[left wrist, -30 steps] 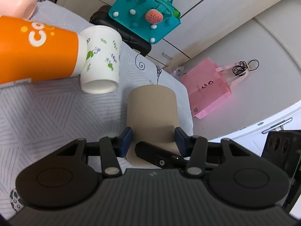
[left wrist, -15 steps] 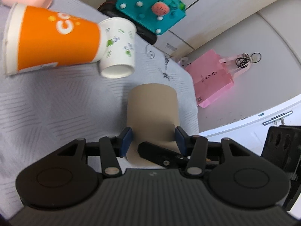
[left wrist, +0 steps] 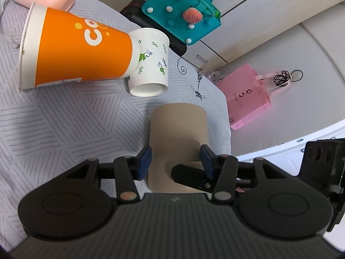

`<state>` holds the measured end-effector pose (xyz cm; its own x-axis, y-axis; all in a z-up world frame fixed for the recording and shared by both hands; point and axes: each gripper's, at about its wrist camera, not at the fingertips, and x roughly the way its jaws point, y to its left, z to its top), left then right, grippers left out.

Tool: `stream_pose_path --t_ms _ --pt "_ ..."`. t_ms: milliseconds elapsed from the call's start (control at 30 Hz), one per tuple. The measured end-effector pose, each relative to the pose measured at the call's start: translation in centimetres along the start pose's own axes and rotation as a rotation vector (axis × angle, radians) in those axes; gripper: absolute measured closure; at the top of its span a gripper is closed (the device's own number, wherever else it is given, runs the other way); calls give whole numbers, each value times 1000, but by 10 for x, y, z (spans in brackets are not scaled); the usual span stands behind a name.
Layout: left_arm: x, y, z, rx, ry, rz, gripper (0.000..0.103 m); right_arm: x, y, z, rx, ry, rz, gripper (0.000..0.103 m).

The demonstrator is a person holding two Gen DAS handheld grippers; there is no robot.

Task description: Flip cup upright

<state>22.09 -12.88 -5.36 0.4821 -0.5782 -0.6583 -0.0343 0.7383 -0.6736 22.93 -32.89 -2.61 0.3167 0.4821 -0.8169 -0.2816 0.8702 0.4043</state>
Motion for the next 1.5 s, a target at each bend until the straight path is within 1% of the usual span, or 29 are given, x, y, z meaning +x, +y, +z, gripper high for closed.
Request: stream_pose_path --t_ms 167,300,400,567,733,900,1067,1200,1500 --pt "2 -2 0 7 3 2 54 0 -1 0 -3 -2 7 21" --pt "5 -2 0 -5 13 -6 52 3 -1 1 -17 8 19 20" --pt "4 -2 -1 6 12 -9 51 2 0 -1 -21 -12 15 20" --pt "3 -6 -3 37 3 -3 50 0 1 -10 -24 -67 17 20" --pt "2 -8 -6 73 -9 -11 50 -5 0 -21 -26 -144 28 21" --pt "-5 -13 -13 136 -33 -15 50 -11 1 -34 -58 -220 44 22" --pt "-11 -17 -21 199 -56 -8 49 -13 6 -41 -99 -263 36 23" --pt "-12 -18 -23 213 -64 -7 49 -14 6 -43 -105 -276 28 23" --pt "-9 -14 -19 189 -39 -17 49 -13 9 -39 -109 -233 2 23"
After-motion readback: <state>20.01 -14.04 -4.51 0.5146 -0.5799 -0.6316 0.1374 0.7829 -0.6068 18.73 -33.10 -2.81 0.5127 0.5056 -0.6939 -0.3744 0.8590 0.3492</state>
